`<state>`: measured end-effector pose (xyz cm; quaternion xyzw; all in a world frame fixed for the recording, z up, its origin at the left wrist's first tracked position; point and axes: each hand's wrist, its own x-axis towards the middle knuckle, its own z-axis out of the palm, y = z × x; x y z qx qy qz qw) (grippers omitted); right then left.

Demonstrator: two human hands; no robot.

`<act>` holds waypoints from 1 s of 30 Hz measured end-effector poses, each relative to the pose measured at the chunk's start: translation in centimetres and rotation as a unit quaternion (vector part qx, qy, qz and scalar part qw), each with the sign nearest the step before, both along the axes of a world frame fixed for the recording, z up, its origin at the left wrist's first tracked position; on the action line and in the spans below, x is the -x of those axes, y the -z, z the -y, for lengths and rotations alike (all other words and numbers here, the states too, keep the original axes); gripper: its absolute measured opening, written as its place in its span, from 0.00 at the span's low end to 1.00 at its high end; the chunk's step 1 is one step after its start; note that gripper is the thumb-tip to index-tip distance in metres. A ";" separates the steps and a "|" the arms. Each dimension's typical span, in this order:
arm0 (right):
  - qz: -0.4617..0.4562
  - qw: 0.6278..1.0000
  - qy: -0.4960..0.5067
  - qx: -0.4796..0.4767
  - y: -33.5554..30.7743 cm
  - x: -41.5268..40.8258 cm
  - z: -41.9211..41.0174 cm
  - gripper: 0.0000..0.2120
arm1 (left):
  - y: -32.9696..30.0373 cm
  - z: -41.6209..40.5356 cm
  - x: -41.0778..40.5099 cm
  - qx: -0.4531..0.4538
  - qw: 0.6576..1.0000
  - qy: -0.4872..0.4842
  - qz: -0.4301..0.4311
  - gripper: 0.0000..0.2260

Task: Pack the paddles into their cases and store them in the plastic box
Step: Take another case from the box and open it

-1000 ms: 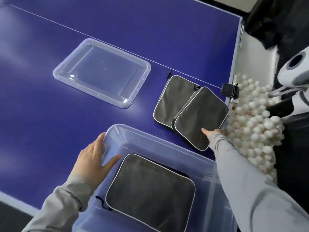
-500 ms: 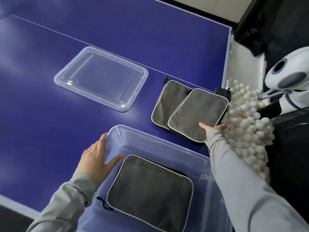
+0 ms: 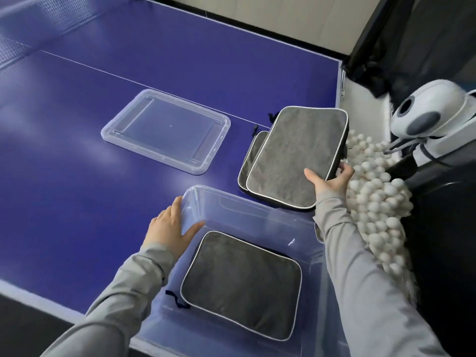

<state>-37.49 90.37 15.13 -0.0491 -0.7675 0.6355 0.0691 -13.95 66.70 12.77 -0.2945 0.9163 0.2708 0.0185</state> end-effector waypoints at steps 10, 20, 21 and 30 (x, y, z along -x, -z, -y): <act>-0.011 0.996 -0.015 0.087 -6.2 -6.9 3.6 0.28 | -0.1 1.1 -0.7 -0.200 0.975 -0.039 -0.090 0.25; 0.010 0.986 -0.160 0.042 -8.2 -20.9 16.9 0.27 | -5.8 15.8 -6.6 -0.507 0.820 -0.110 -0.243 0.09; 0.012 0.983 -0.175 0.046 -8.0 -22.5 18.6 0.27 | -6.3 17.6 -7.5 -0.518 0.810 -0.110 -0.249 0.09; 0.055 0.957 -0.283 0.011 -3.8 -31.7 29.2 0.30 | -7.4 28.7 -15.1 -0.526 0.779 -0.127 -0.317 0.16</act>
